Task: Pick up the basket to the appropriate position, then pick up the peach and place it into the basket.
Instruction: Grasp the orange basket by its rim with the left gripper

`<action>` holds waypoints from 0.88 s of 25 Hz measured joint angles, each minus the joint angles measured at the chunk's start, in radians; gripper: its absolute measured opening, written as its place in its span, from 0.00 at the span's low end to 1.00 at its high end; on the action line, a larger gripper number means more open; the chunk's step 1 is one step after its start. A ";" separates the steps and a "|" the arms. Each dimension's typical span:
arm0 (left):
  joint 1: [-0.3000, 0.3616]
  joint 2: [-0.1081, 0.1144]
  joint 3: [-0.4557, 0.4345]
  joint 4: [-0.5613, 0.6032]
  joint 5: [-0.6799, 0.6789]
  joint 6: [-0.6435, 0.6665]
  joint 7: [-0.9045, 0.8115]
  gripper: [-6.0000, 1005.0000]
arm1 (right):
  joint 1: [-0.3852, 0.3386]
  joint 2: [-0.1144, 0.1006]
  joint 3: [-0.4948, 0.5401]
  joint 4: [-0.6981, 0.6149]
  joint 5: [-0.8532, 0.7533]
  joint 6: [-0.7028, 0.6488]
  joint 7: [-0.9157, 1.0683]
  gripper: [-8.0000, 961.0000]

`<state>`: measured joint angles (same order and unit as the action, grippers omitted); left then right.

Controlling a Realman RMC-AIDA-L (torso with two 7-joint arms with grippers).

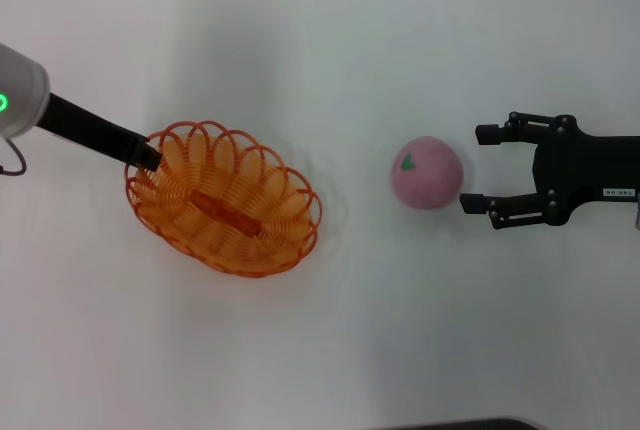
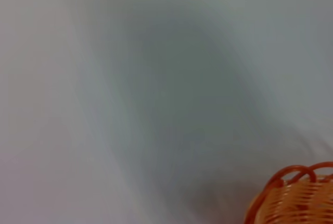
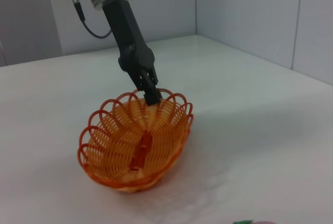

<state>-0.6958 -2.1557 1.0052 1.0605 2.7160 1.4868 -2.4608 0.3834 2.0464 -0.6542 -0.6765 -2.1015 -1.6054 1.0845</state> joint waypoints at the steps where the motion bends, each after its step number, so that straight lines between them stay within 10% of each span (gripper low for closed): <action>1: -0.011 0.001 -0.041 -0.012 0.000 0.020 0.000 0.12 | 0.000 0.000 0.000 0.000 0.000 -0.001 0.000 0.96; 14: -0.049 0.073 -0.338 -0.155 -0.101 0.163 -0.010 0.06 | 0.000 0.002 0.002 0.000 0.000 -0.006 0.000 0.96; 22: 0.011 0.053 -0.410 -0.141 -0.156 0.165 -0.023 0.06 | 0.000 0.003 0.005 0.000 0.000 -0.011 0.002 0.96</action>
<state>-0.6846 -2.1032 0.5949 0.9199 2.5605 1.6519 -2.4833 0.3835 2.0490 -0.6488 -0.6765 -2.1015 -1.6165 1.0861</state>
